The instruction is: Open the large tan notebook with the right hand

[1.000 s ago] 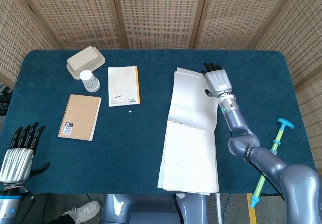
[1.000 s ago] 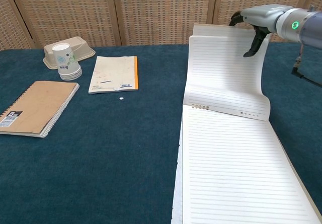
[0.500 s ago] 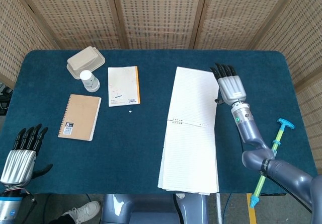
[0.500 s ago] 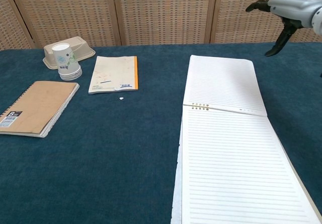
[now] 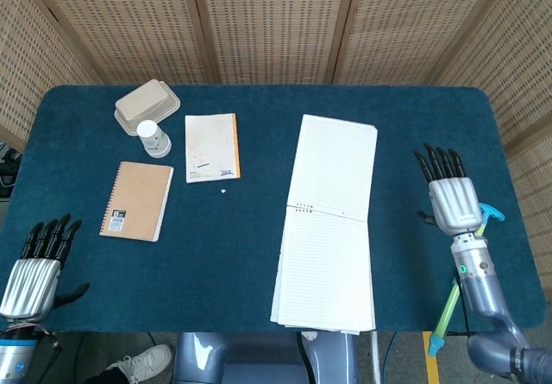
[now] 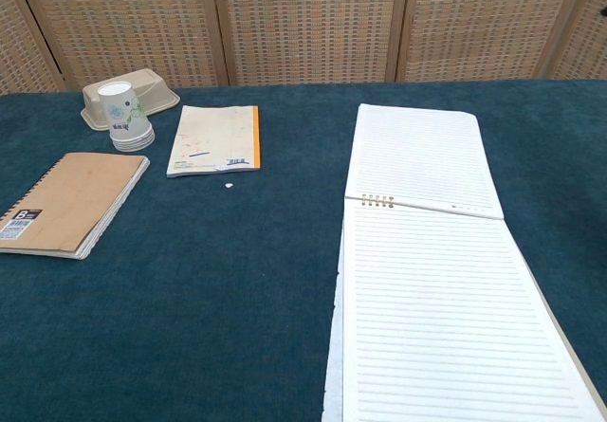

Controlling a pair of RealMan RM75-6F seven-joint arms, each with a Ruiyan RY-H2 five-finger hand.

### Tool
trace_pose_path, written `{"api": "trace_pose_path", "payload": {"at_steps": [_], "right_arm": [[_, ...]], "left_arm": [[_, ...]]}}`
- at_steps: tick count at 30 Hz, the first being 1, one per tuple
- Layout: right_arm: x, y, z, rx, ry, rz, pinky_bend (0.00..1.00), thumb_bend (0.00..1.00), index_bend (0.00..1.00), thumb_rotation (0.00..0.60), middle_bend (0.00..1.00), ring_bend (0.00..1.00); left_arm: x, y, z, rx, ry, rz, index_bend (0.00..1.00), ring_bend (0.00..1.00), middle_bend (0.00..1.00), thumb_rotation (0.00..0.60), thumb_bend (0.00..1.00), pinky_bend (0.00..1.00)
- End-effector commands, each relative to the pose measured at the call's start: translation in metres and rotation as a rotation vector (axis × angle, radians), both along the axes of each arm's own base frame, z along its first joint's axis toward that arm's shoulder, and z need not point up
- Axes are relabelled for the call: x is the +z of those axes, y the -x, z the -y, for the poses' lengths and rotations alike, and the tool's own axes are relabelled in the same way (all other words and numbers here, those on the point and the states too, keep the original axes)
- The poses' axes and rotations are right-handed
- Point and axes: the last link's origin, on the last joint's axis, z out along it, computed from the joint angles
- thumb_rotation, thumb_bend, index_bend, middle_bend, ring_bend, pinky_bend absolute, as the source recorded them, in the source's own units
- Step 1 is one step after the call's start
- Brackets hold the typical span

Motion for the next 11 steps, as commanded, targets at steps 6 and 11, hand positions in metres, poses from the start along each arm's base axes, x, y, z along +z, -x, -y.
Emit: {"api": "trace_pose_path", "payload": {"at_steps": [6,11], "right_arm": [[0.010,0.025,-0.107,-0.020,0.020,0.074,0.00,0.17,0.00,0.600,0.00,0.00],[0.003,0.030,-0.114,-0.018,-0.013,0.097,0.00,0.17,0.00,0.600,0.00,0.00]], "left_arm": [[0.004,0.001,0.004,0.009,-0.012,-0.003,0.00,0.00,0.00,0.600,0.10,0.00],[0.007,0.003,0.004,0.011,-0.022,0.009,0.00,0.00,0.00,0.600,0.10,0.00]]}}
